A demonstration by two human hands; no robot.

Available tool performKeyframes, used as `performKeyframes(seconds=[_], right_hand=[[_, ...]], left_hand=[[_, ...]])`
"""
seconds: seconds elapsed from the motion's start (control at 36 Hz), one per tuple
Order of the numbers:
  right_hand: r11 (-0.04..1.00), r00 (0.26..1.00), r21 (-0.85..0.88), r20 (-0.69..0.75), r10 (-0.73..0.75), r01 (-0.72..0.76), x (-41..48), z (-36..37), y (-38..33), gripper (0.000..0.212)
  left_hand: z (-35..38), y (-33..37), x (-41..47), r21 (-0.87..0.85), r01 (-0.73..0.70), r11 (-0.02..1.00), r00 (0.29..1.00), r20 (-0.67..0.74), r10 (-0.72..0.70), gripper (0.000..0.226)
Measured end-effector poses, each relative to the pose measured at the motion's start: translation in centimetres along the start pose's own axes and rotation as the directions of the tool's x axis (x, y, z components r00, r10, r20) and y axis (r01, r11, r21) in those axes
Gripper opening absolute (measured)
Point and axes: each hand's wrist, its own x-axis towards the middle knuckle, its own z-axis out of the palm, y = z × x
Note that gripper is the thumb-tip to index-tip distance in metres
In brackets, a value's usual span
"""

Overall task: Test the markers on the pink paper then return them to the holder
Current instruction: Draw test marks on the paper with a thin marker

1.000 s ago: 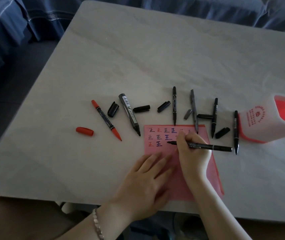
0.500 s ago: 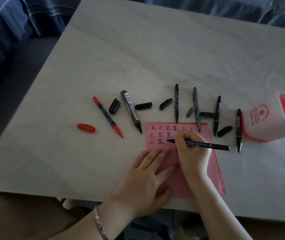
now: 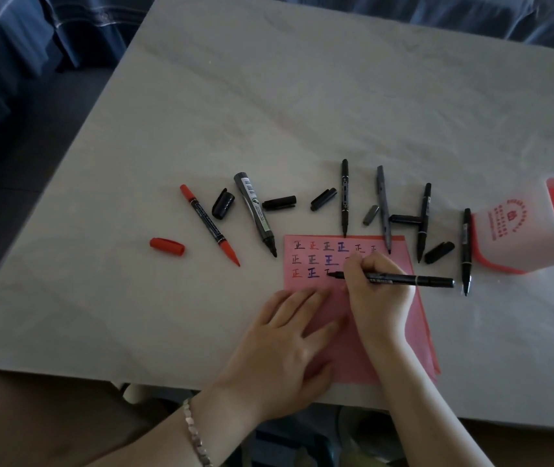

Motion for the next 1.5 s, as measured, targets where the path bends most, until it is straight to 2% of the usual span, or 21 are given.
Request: performKeyframes(seconds=[0.47, 1.08, 1.31, 1.39, 1.5], right_hand=[[1.0, 0.998, -0.005, -0.05, 0.029, -0.03, -0.11, -0.01, -0.02, 0.031], [1.0, 0.999, -0.019, 0.029, -0.013, 0.014, -0.15, -0.02, 0.11, 0.029], [1.0, 0.994, -0.016, -0.108, 0.002, -0.004, -0.21, -0.16, 0.11, 0.039], [0.999, 0.993, 0.013, -0.111, 0.043, -0.042, -0.16, -0.2, -0.11, 0.037], [0.979, 0.974, 0.126, -0.142, 0.176, -0.158, 0.23, -0.53, -0.53, 0.031]], left_hand=[[0.05, 0.02, -0.04, 0.001, 0.0, 1.0, 1.0, -0.014, 0.0, 0.051], [0.1, -0.05, -0.04, -0.003, -0.01, 1.0, 1.0, -0.026, 0.01, 0.052], [0.06, -0.04, -0.09, -0.015, -0.013, 1.0, 0.999, -0.036, 0.012, 0.048], [0.09, -0.08, -0.1, -0.017, -0.021, 1.0, 0.999, -0.047, 0.02, 0.047], [0.11, -0.1, -0.08, -0.028, -0.026, 0.999, 0.997, -0.069, 0.024, 0.045]])
